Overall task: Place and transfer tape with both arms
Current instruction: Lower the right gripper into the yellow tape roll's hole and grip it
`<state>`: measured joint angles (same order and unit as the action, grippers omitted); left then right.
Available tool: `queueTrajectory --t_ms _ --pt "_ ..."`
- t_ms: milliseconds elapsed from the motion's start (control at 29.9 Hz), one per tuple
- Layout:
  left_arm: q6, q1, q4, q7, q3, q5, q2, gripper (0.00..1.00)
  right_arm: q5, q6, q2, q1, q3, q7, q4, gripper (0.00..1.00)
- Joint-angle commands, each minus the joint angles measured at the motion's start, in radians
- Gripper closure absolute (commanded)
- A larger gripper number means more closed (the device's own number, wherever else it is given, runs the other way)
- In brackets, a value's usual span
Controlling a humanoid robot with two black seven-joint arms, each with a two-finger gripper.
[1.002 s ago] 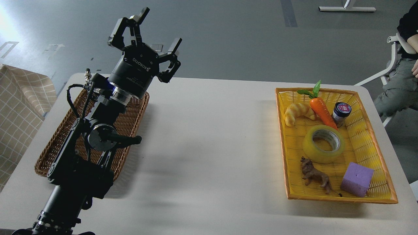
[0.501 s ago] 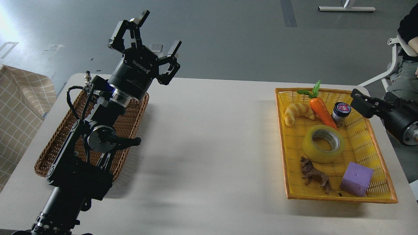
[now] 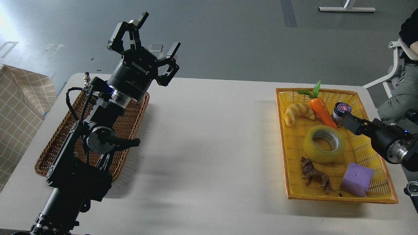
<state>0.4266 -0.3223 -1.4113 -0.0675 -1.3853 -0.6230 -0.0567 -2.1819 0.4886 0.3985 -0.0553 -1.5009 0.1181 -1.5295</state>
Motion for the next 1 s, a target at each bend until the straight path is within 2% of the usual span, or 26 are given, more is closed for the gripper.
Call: queueTrajectory --t_ms 0,535,969 --pt "0.000 0.000 0.000 0.000 0.000 -0.001 0.001 0.02 0.000 0.000 0.008 0.005 0.031 -0.001 0.002 0.02" --pt "-0.002 0.005 0.000 0.000 0.000 0.000 0.000 0.02 0.000 0.000 0.010 -0.011 0.117 -0.017 0.072 0.03" --pt "0.000 0.005 0.000 0.000 -0.006 -0.001 0.000 0.02 0.000 0.000 0.082 -0.089 0.206 -0.031 0.133 0.05"
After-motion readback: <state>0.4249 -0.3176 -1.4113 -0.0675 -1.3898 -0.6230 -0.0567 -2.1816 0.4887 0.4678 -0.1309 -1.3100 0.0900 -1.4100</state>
